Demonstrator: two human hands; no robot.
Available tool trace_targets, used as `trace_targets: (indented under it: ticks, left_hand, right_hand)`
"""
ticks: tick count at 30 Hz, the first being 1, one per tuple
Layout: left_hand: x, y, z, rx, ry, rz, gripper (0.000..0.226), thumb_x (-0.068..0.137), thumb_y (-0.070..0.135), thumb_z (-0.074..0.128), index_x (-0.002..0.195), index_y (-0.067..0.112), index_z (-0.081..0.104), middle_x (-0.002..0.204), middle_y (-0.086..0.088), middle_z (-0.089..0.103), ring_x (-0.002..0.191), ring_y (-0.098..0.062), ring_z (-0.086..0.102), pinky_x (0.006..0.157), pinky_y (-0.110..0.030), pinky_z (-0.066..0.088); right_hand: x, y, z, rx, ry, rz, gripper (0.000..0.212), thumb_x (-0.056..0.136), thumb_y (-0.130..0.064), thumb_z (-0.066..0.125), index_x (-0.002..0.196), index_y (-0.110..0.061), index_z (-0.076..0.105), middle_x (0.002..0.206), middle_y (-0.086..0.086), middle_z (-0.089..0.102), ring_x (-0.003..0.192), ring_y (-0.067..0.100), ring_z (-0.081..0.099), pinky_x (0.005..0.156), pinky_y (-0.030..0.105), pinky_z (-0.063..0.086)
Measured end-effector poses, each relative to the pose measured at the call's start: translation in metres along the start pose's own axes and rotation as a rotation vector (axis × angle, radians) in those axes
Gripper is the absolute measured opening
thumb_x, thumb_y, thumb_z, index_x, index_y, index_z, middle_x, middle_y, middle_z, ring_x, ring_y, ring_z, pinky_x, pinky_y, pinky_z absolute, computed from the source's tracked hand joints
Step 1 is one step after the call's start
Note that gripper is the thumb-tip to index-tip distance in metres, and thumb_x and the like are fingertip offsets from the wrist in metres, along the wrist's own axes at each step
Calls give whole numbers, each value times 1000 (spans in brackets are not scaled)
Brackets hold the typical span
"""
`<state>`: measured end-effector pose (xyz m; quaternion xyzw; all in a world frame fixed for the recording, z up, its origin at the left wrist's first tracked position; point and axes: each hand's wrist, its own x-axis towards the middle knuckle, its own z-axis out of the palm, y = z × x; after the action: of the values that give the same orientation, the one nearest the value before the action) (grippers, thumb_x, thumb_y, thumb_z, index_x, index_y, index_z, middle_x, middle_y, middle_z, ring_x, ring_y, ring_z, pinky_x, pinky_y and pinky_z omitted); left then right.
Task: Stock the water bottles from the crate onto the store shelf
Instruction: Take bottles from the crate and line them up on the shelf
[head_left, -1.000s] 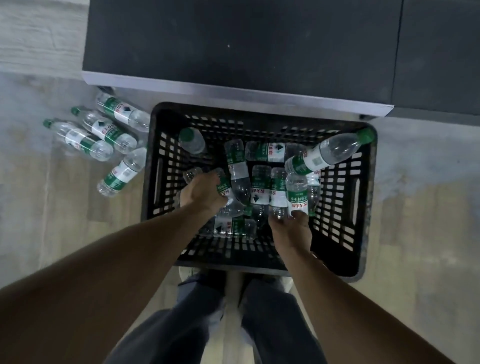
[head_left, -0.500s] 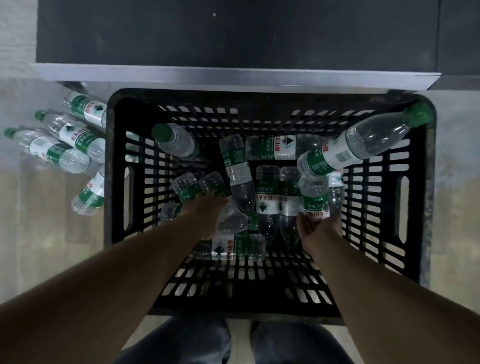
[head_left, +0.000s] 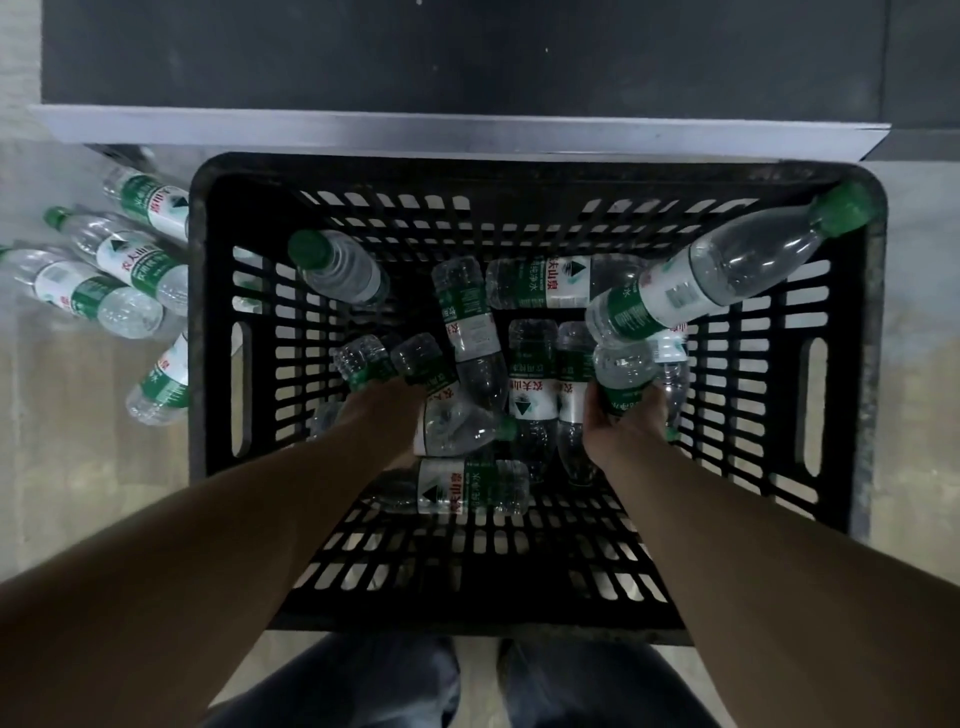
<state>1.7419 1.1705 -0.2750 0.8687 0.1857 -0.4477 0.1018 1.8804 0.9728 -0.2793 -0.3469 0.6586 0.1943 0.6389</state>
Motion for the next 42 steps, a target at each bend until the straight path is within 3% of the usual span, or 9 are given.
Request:
trace_targets:
  ticks: [3,7,12,19,22,27,32,38,42]
  left_hand:
    - [-12,-2,-4,-243,10,-66,50,82,21,74,127,16,55,122,-6,59,107,-27,62,84,-40,56]
    - [-39,3,-15,-569,101,-132,59,72,47,80,113,20,49,103,0,60,91,-23,62,67,-30,48]
    - [-67,13,-37,-911,97,-269,62,80,40,74,125,3,53,114,-15,62,102,-36,63,88,-47,54]
    - [-121,12,-76,-1108,-45,-309,56,76,53,75,107,7,67,100,-12,71,86,-29,70,65,-36,58]
    - [-149,8,-99,-1151,-97,-316,65,69,61,77,108,10,68,102,-12,70,89,-26,69,76,-37,56]
    - [-195,1,-140,-1222,-58,-253,59,75,48,77,120,15,60,99,-4,68,85,-19,65,66,-29,49]
    - [-243,-6,-179,-1288,-60,-204,71,80,35,76,139,17,41,89,10,53,76,-6,53,57,-22,40]
    - [-285,-8,-208,-1276,-79,-89,55,87,12,71,130,-1,40,109,-15,60,89,-19,59,68,-26,46]
    - [-300,-10,-216,-1382,-51,-92,36,88,18,69,121,8,57,106,-11,69,92,-21,66,67,-24,50]
  right_hand:
    - [-9,3,-15,-103,-72,4,42,91,-41,65,119,-11,61,117,14,64,98,25,68,81,30,60]
    - [-30,8,-49,-195,-143,107,43,88,-31,71,125,-11,61,116,12,68,95,23,69,62,26,60]
    - [-63,13,-84,-331,-246,225,50,85,-29,74,127,-6,60,115,13,71,101,24,69,79,28,58]
    - [-136,8,-95,-580,-254,225,56,74,-39,81,116,-6,64,105,14,69,86,22,65,58,24,54]
    - [-171,4,-94,-652,-251,189,55,70,-36,83,111,-5,64,102,15,68,87,22,64,60,25,55]
    - [-223,3,-82,-771,-321,132,32,81,-24,77,104,-4,66,83,15,75,80,25,71,81,37,58]
    - [-285,9,-72,-1065,-424,17,31,77,-17,80,102,-3,69,93,15,76,86,29,72,92,47,54]
    - [-347,17,-57,-1252,-427,-354,23,67,-18,87,86,-15,75,75,0,76,71,17,73,60,28,54]
    - [-367,15,-55,-1292,-415,-427,25,69,-16,87,90,-13,75,83,4,76,83,25,73,77,39,60]
